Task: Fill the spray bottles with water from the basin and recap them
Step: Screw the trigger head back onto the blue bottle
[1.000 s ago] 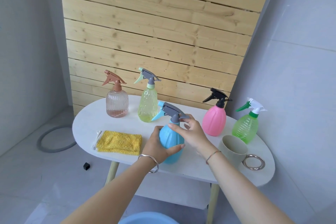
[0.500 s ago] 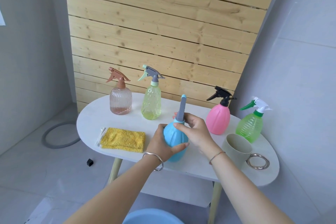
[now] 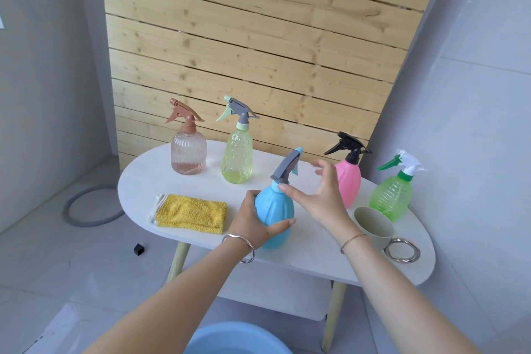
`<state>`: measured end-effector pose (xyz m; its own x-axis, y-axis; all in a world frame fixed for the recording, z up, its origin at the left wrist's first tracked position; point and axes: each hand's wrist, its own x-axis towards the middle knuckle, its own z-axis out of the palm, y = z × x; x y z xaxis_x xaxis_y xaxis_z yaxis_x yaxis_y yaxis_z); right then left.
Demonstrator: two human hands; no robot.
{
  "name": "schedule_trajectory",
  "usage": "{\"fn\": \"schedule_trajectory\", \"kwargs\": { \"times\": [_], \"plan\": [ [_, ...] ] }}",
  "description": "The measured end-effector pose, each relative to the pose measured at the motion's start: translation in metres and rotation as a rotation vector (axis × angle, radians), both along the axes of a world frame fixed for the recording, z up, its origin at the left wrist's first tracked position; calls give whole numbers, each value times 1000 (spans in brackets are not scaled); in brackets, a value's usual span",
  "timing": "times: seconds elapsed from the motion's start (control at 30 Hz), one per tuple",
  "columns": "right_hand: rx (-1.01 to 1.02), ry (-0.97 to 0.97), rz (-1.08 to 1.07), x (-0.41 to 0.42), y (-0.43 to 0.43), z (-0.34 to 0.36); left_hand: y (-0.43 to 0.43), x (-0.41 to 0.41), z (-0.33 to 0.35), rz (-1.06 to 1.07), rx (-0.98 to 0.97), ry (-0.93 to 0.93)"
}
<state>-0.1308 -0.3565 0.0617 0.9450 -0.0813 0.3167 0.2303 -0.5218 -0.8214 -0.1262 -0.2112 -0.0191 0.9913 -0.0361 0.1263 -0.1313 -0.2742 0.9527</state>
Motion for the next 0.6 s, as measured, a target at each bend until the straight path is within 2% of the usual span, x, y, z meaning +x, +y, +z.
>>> {"fn": "schedule_trajectory", "kwargs": {
  "times": [0.1, 0.23, 0.3, 0.4, 0.5, 0.6],
  "plan": [
    [62, 205, 225, 3, 0, 13, 0, -1, 1, -5, 6, 3],
    [-1, 42, 160, -2, -9, 11, 0, -1, 2, 3, 0, 6],
    [34, -21, 140, -7, -14, 7, 0, 0, 2, 1, 0, 7],
    [115, 1, 226, -17, -13, 8, 0, -1, 0, 0, -6, -5],
    [195, -16, 169, -14, -12, 9, 0, 0, -1, 0, 2, -5],
    [46, 71, 236, 6, -11, 1, 0, 0, -1, 3, 5, 0]
  ]
}}
